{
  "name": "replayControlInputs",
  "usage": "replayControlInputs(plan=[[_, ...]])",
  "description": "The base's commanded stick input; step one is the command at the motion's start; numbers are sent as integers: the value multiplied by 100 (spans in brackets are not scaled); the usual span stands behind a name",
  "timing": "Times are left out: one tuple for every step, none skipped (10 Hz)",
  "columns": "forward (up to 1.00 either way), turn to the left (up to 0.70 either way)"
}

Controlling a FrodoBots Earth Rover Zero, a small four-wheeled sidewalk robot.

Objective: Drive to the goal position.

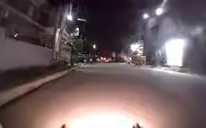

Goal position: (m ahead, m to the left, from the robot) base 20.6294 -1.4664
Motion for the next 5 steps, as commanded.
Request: replayControlInputs(plan=[[85,0],[85,0],[85,-9],[85,-34],[85,-34]])
